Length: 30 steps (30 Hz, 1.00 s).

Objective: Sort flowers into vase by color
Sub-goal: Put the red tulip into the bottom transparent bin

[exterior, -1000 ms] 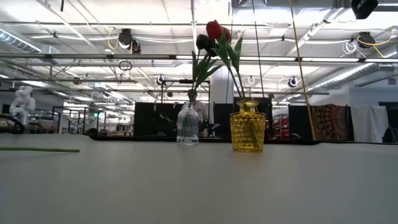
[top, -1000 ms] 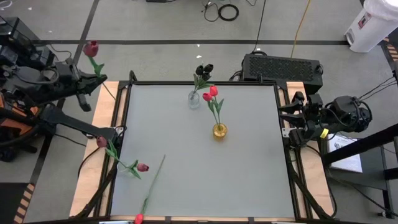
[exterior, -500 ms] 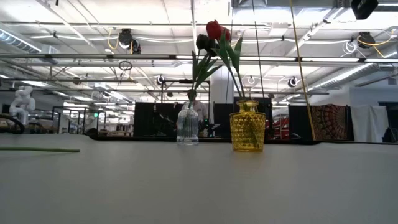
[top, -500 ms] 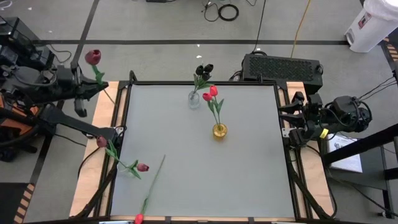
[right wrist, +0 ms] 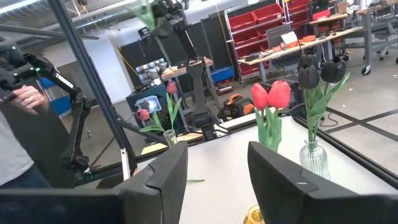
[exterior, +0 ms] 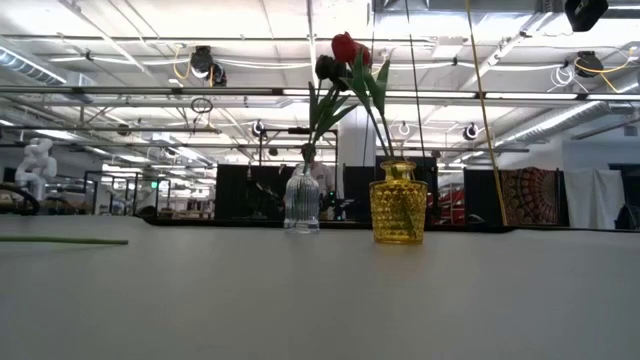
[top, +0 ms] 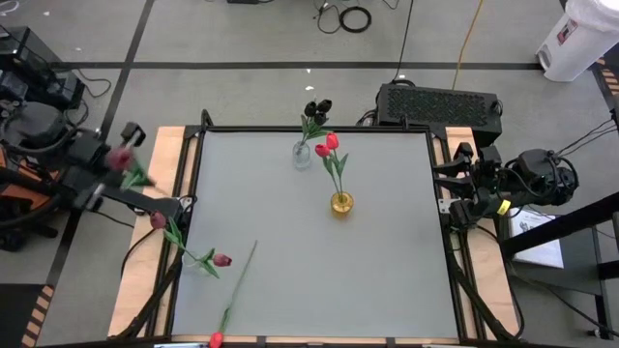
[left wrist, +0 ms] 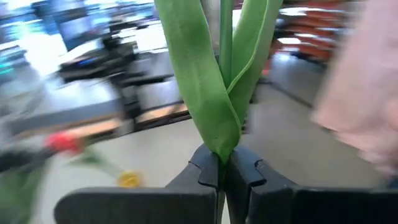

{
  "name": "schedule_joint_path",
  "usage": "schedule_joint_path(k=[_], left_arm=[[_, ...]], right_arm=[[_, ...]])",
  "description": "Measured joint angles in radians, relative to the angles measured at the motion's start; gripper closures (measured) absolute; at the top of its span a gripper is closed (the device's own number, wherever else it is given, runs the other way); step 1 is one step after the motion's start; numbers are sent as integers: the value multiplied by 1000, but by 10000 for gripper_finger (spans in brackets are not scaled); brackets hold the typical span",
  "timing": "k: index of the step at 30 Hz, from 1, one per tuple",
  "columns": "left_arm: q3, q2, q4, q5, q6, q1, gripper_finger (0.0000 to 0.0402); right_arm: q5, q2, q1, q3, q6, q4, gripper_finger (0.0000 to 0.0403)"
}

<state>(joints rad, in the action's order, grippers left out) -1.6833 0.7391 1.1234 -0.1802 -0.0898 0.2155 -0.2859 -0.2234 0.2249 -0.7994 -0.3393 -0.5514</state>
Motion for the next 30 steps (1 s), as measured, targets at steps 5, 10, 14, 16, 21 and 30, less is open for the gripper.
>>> schedule_joint_path(k=[5, 10, 14, 16, 21, 30], left_arm=[[0, 0, -49, -255, -57, 0, 395], [0, 0, -89, -295, -81, 0, 395], [0, 2, -96, -325, -82, 0, 395], [0, 5, -97, -350, -90, 0, 395], [5, 22, -135, -374, -126, 0, 395], [5, 107, -201, -558, -101, 1, 395]], right_arm=[[0, 0, 0, 0, 0, 0, 243], [0, 0, 0, 0, 0, 0, 243], [0, 0, 0, 0, 0, 0, 243], [0, 0, 0, 0, 0, 0, 243], [0, 0, 0, 0, 0, 0, 243], [0, 0, 0, 0, 0, 0, 243]])
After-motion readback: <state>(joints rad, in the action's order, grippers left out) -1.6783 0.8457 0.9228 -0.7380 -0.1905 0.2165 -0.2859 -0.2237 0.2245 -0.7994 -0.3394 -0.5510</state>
